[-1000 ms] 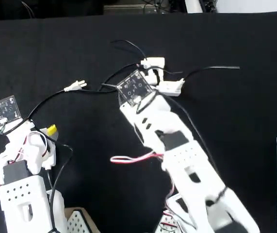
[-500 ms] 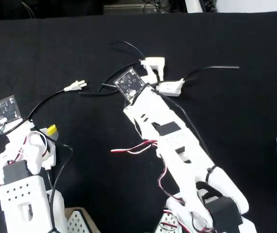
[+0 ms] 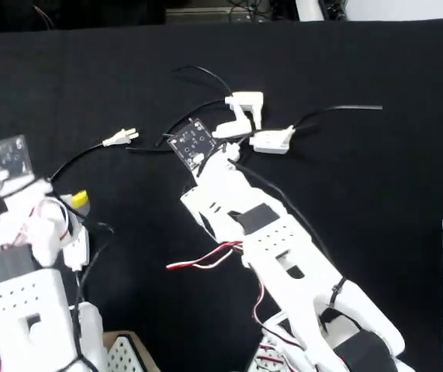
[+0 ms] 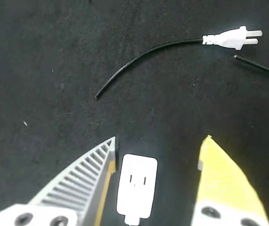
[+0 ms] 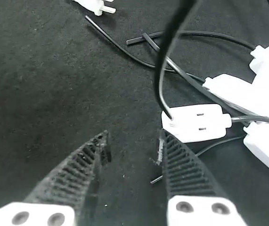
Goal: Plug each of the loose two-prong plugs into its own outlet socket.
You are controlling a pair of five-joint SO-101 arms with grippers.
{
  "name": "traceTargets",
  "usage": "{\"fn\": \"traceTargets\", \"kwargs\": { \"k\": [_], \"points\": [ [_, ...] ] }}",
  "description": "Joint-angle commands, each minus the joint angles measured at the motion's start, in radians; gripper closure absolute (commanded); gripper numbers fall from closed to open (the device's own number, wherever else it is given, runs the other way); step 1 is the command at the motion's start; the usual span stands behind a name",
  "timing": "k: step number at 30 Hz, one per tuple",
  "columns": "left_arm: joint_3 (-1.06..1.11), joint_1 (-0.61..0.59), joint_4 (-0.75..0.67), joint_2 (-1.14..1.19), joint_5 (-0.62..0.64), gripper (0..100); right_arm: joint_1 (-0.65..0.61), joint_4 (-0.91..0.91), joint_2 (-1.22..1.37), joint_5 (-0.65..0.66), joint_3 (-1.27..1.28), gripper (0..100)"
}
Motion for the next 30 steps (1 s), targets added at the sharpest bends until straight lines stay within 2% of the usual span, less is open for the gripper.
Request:
{"fn": "traceTargets", "kwargs": {
  "k": [1, 8, 12, 21, 30],
  "points": [
    [-0.289, 0.062, 0.109, 0.247, -0.155, 67, -0.015, 0.002, -0.035, -0.012, -0.051, 84.8],
    [-0.616, 0.166, 0.124, 0.690, -0.436, 67, -0.012, -0.002, -0.035, -0.012, -0.050, 84.7],
    [-0.849, 0.196, 0.124, 0.908, -0.528, 67, -0.009, -0.002, -0.035, -0.012, -0.048, 84.7],
    [-1.326, 0.200, 0.126, 1.395, -0.568, 67, -0.009, -0.089, -0.033, -0.005, 0.007, 84.8],
    [-1.639, 0.225, 0.126, 1.743, -0.569, 67, -0.009, -0.094, -0.033, -0.003, 0.008, 84.8]
  ]
}}
